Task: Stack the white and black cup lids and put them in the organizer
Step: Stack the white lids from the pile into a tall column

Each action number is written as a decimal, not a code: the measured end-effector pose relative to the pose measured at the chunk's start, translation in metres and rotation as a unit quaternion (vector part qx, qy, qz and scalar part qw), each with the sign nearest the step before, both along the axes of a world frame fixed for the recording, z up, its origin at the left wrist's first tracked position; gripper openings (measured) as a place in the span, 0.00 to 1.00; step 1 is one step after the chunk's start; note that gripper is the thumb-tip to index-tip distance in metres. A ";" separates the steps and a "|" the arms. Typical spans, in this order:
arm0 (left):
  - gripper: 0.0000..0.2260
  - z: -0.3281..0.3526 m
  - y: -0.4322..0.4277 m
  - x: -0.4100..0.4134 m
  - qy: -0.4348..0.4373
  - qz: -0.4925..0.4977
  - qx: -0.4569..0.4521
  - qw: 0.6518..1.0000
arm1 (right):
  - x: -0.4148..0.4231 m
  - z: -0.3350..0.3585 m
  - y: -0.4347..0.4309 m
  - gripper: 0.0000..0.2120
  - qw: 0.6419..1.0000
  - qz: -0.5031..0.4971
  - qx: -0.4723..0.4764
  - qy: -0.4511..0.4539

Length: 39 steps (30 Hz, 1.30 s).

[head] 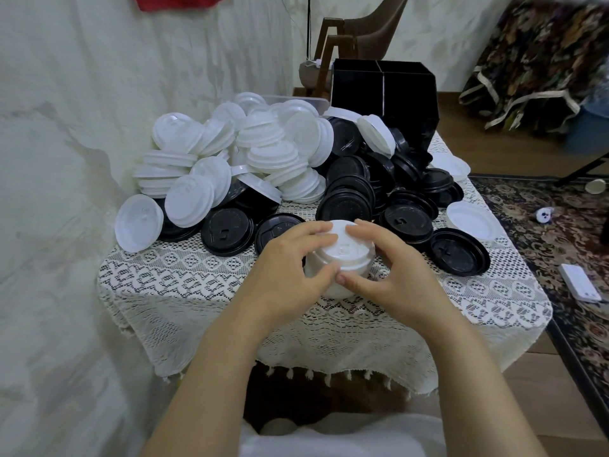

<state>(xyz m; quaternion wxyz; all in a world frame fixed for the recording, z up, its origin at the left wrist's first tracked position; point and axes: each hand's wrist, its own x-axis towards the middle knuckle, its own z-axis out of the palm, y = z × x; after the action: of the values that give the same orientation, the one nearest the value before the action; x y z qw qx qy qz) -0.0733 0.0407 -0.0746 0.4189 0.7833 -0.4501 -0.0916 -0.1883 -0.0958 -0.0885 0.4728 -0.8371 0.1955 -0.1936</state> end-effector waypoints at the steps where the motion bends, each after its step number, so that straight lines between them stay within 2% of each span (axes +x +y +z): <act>1: 0.18 0.000 0.000 0.000 0.002 0.000 0.001 1.000 | 0.000 -0.001 0.000 0.31 1.000 0.001 -0.005 0.003; 7: 0.15 -0.002 -0.003 0.002 -0.004 -0.007 -0.016 1.000 | 0.001 -0.001 -0.001 0.33 1.000 -0.006 0.006 0.014; 11: 0.20 -0.001 -0.008 0.004 -0.038 0.011 -0.036 0.999 | 0.002 -0.002 -0.001 0.34 1.000 -0.007 -0.003 0.016; 19: 0.17 -0.002 -0.012 0.029 -0.128 0.067 0.009 0.989 | 0.002 0.001 -0.001 0.34 0.999 -0.009 -0.020 0.025; 34: 0.22 0.016 -0.047 0.105 -0.270 0.141 0.055 0.951 | 0.002 0.005 -0.001 0.33 0.999 -0.004 -0.025 0.031; 39: 0.18 0.015 -0.053 0.119 -0.277 0.153 0.058 0.947 | 0.004 0.005 0.000 0.33 0.999 -0.004 -0.030 0.032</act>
<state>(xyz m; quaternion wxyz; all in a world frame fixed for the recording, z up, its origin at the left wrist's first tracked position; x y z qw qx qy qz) 0.0453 -0.0125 -0.0597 0.2406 0.8603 -0.4168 0.1683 -0.1847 -0.0961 -0.0831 0.4403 -0.8558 0.2082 -0.1745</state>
